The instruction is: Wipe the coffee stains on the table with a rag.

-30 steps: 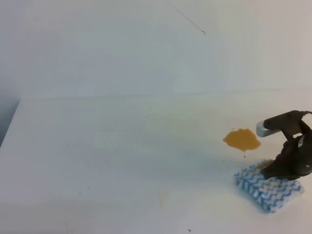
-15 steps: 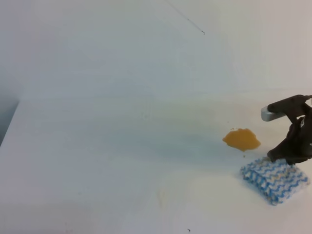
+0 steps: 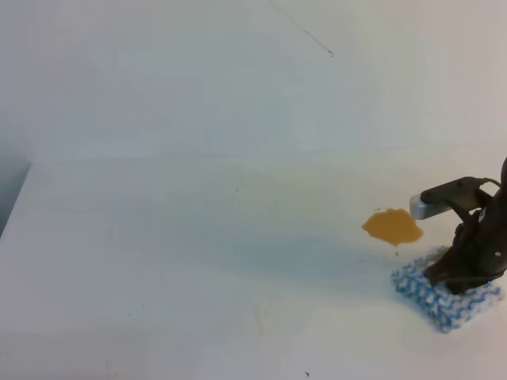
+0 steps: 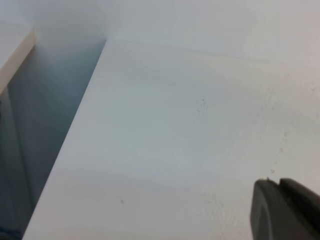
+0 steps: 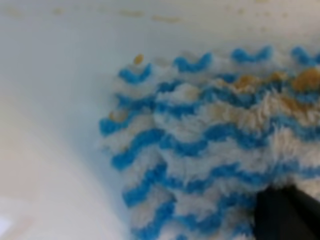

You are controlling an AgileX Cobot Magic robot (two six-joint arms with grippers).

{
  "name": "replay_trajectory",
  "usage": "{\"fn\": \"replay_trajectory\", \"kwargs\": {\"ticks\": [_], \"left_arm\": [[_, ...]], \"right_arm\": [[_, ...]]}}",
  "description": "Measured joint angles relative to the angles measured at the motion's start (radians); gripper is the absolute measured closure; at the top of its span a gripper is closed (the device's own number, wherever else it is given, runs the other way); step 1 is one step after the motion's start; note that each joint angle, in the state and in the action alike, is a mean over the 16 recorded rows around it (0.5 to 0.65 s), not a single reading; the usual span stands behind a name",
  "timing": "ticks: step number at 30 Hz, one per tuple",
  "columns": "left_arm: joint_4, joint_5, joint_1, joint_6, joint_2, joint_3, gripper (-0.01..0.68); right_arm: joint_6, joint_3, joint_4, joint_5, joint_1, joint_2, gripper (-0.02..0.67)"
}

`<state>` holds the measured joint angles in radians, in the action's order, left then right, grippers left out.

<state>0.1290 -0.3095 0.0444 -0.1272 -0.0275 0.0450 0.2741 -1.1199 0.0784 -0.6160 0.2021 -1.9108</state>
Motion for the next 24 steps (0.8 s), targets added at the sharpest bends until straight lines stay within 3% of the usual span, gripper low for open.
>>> {"fn": "replay_trajectory", "kwargs": {"ticks": [7,14,24], "left_arm": [[0.0,0.0,0.0,0.0,0.0,0.0,0.672],[0.0,0.0,0.0,0.0,0.0,0.0,0.672],[0.0,0.0,0.0,0.0,0.0,0.0,0.672]], "right_arm": [[-0.036,-0.061,-0.061,0.046,-0.002,-0.077,0.651],[-0.068,-0.238,-0.1,0.03,-0.003,-0.203,0.651],[-0.024,-0.509,0.018,-0.015,0.011,-0.364,0.651]]}}
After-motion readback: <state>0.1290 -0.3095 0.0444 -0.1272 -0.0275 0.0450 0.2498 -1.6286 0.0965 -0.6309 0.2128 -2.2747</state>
